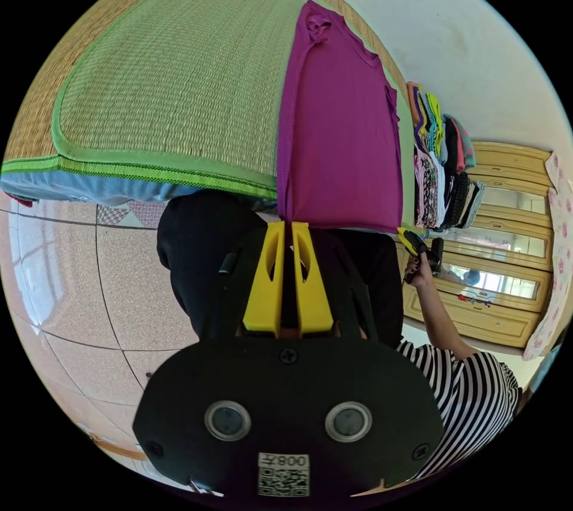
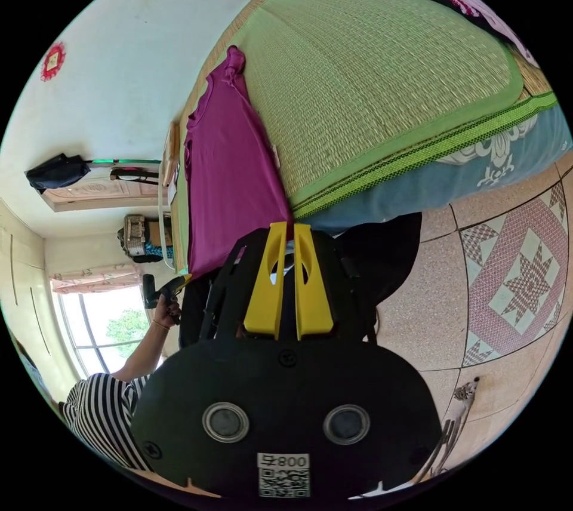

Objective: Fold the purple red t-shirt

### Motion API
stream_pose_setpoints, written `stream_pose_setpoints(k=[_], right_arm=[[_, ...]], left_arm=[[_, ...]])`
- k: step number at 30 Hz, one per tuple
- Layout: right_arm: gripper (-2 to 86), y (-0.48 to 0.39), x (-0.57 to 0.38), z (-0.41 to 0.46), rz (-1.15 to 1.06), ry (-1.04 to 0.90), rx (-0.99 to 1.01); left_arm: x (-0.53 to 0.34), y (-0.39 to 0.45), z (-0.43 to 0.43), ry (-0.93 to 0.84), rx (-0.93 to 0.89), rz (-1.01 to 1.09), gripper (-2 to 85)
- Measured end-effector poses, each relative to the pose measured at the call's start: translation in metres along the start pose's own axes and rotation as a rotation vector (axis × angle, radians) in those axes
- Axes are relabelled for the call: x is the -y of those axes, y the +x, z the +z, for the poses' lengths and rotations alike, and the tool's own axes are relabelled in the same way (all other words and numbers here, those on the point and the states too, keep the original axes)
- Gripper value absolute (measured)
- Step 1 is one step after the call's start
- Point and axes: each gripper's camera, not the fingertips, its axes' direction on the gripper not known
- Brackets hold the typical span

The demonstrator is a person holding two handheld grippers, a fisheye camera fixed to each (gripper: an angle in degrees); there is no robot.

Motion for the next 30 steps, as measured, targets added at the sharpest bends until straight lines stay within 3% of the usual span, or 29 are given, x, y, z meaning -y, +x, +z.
stream_pose_setpoints(k=[30], right_arm=[[1.4,0.034,-0.101,-0.006,-0.173,0.003,0.126]], left_arm=[[-0.148,-0.032,-0.023,0.061,-0.177,0.061,2.2]])
